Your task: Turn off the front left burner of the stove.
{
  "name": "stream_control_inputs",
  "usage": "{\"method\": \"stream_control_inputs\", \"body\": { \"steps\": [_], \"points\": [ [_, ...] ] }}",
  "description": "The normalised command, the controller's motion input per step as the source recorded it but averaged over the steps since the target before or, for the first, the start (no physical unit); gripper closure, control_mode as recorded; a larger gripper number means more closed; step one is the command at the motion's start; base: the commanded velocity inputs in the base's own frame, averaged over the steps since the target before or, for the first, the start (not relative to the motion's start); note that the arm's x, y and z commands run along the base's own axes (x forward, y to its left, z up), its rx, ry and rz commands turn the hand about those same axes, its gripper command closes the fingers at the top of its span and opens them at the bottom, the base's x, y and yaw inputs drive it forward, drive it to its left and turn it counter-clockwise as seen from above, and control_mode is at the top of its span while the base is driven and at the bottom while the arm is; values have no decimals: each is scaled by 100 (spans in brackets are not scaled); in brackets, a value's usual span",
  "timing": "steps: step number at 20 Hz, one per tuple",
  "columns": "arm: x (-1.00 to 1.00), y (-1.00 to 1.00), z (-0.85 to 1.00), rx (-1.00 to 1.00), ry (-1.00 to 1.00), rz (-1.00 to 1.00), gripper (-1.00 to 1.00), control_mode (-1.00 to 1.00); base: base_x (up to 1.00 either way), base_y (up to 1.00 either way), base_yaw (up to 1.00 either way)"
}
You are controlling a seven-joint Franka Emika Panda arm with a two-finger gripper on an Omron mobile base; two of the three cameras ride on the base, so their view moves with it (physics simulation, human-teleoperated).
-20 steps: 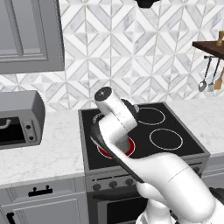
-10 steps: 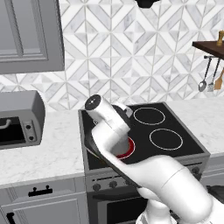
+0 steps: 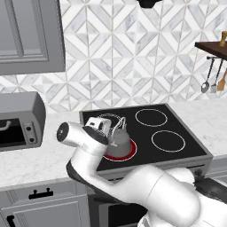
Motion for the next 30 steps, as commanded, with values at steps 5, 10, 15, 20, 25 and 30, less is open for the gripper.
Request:
{"method": "stream_control_inputs", "body": {
  "steps": [5, 10, 15, 20, 25, 30],
  "points": [
    [-31, 40, -24, -19, 0, 15, -100, -100, 0, 0, 0],
    [-19, 30, -16, -14, 3, 13, -100, -100, 0, 0, 0],
    [-3, 24, -12, -11, 7, 7, -100, -100, 0, 0, 0],
    [-2, 19, -12, -11, 8, 5, -100, -100, 0, 0, 0],
    [-3, 0, 0, 0, 0, 0, -100, -100, 0, 0, 0],
    [-30, 0, -34, -7, 0, 6, -100, -100, 0, 0, 0]
  ]
}}
